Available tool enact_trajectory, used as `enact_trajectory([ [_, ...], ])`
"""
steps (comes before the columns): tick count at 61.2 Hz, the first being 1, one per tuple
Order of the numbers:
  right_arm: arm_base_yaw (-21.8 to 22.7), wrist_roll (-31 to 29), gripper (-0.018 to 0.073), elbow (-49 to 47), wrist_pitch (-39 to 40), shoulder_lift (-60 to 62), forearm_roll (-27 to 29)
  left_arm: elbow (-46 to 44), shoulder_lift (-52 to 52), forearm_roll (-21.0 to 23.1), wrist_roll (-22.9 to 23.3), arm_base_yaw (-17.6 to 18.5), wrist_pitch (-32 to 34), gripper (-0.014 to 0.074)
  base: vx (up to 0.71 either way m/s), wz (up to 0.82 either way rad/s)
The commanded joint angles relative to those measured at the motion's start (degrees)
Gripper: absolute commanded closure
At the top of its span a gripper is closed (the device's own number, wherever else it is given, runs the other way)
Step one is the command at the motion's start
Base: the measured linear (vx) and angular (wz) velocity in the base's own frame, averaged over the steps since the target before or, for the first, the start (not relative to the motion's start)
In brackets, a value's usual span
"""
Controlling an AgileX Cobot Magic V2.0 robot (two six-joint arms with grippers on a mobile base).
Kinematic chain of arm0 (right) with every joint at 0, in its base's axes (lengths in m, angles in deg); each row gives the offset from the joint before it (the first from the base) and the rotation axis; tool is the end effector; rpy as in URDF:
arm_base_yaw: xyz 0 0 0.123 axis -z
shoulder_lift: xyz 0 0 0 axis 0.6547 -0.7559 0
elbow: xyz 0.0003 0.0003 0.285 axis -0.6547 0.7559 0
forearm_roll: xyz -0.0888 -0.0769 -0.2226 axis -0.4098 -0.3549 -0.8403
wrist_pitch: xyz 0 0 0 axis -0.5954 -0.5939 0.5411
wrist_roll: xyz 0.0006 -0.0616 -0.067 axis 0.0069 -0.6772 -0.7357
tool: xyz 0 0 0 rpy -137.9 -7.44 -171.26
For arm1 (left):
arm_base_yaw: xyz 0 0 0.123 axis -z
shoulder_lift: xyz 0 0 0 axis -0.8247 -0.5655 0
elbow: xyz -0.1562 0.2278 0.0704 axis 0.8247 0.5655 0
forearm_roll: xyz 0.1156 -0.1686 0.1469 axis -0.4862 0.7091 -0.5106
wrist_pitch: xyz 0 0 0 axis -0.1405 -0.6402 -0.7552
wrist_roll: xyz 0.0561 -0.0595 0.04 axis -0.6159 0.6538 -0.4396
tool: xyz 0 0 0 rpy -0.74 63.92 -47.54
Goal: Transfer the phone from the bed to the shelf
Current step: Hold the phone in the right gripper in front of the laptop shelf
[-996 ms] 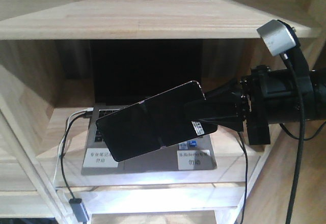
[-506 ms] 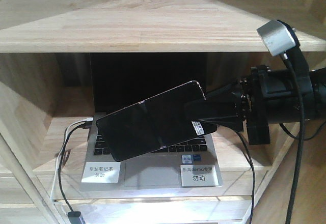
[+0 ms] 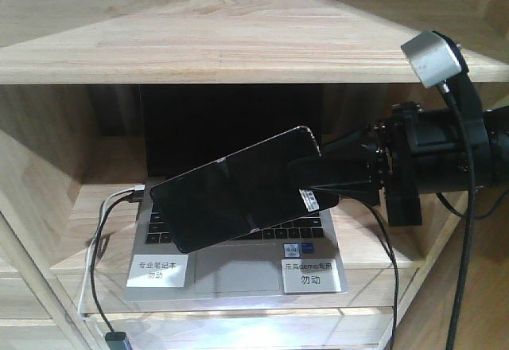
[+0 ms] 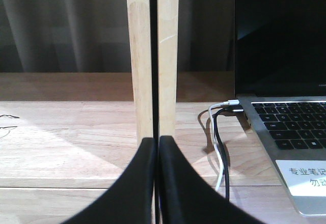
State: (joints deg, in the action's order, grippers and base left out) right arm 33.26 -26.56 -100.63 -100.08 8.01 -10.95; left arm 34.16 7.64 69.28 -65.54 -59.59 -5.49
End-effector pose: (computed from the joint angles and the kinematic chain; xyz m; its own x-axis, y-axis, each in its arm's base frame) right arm 0.2227 0.1129 0.3367 -0.4519 -0.2078 -0.8675 -0.8758 0.2879 0.3873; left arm 0.0550 0.0007 0.1800 -0.1774 -0.0062 -0.9841 -0.0354 0.9994 0.0001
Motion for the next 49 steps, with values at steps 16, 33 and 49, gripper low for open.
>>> enact_trajectory([
  [16,0.1,0.0,0.0564,-1.5,-5.1,1.8,5.8,0.2,0.3,0.5,0.2,0.3,3.7,0.0596,0.00,0.00],
  [33,0.1,0.0,0.0564,-1.5,-5.0,1.8,6.2,0.2,0.3,0.5,0.2,0.3,3.7,0.0596,0.00,0.00],
  [49,0.1,0.6,0.0564,-1.5,-5.0,3.6,6.2,0.2,0.3,0.5,0.2,0.3,3.7,0.0596,0.00,0.00],
])
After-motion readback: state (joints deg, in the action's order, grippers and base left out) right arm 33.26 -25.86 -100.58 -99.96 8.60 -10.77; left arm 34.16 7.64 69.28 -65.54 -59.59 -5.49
